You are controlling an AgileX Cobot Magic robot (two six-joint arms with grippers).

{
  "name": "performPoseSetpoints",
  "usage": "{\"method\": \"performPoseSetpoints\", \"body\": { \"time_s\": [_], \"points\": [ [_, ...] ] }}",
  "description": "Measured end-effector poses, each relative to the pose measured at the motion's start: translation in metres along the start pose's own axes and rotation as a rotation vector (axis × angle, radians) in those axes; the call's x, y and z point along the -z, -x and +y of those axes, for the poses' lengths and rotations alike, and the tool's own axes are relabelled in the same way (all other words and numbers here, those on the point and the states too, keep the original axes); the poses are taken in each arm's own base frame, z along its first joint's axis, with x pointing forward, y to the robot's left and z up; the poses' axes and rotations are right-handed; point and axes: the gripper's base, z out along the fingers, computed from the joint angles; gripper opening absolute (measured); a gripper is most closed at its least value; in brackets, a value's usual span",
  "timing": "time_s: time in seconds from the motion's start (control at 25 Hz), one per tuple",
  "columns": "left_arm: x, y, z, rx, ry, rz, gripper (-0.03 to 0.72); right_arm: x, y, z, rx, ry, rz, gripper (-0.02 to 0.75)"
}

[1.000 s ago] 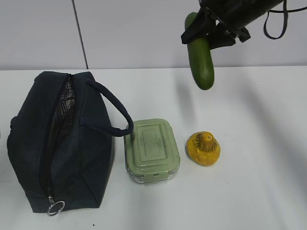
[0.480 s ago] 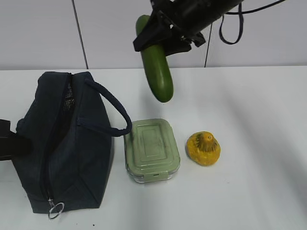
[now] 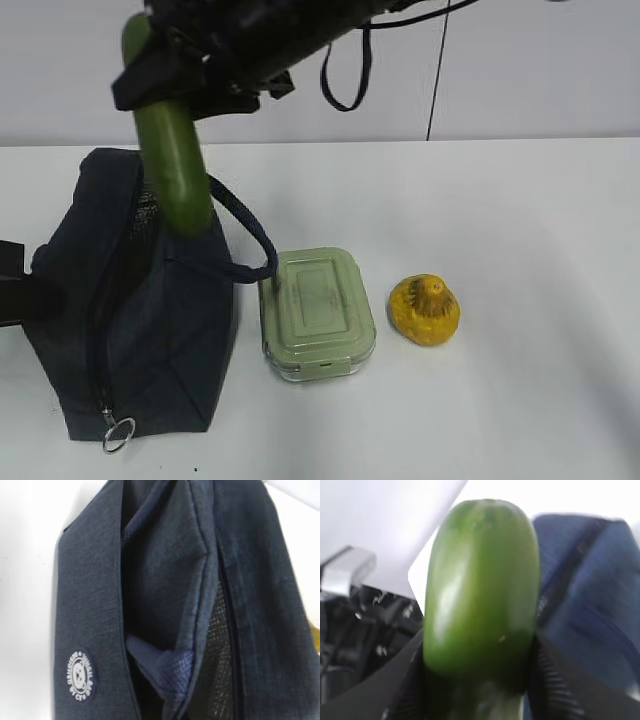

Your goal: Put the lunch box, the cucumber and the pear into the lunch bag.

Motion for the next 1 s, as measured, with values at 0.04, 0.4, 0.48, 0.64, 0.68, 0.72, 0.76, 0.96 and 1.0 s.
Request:
{"method": "performPoseSetpoints", "body": {
  "time_s": [0.04,0.4,0.48,0.64,0.68,0.72,0.76,0.96,1.0],
  "points": [
    [0.0,0.0,0.0,-0.002,-0.005,-0.003,-0.015,-0.005,0.002,0.006,0.013,0.014,-0.028,0.398],
    [0.0,0.005,-0.005,0.0,-0.061,-0.053,-0.015,-0.071,-0.014,-0.025,-0.149,0.154,-0.062,0.398],
    [0.0,0.006,-0.006,0.003,-0.068,-0.061,-0.015,-0.083,-0.021,-0.038,-0.176,0.147,-0.04,0.398],
    [0.0,0.007,-0.006,0.011,-0.072,-0.069,-0.015,-0.091,-0.029,-0.049,-0.168,0.114,-0.003,0.398],
    [0.0,0.007,-0.006,0.012,-0.072,-0.071,-0.015,-0.092,-0.031,-0.052,-0.148,0.093,0.014,0.398],
    [0.0,0.007,-0.006,0.014,-0.073,-0.072,-0.015,-0.092,-0.033,-0.054,-0.121,0.062,0.037,0.398],
    [0.0,0.007,-0.006,0.016,-0.074,-0.073,-0.015,-0.092,-0.036,-0.057,-0.091,0.031,0.061,0.399],
    [0.0,0.007,-0.006,0.02,-0.076,-0.077,-0.015,-0.092,-0.041,-0.065,-0.029,-0.058,0.12,0.433],
    [0.0,0.007,-0.007,0.021,-0.076,-0.077,-0.015,-0.092,-0.041,-0.065,-0.028,-0.059,0.119,0.45]
  ]
}}
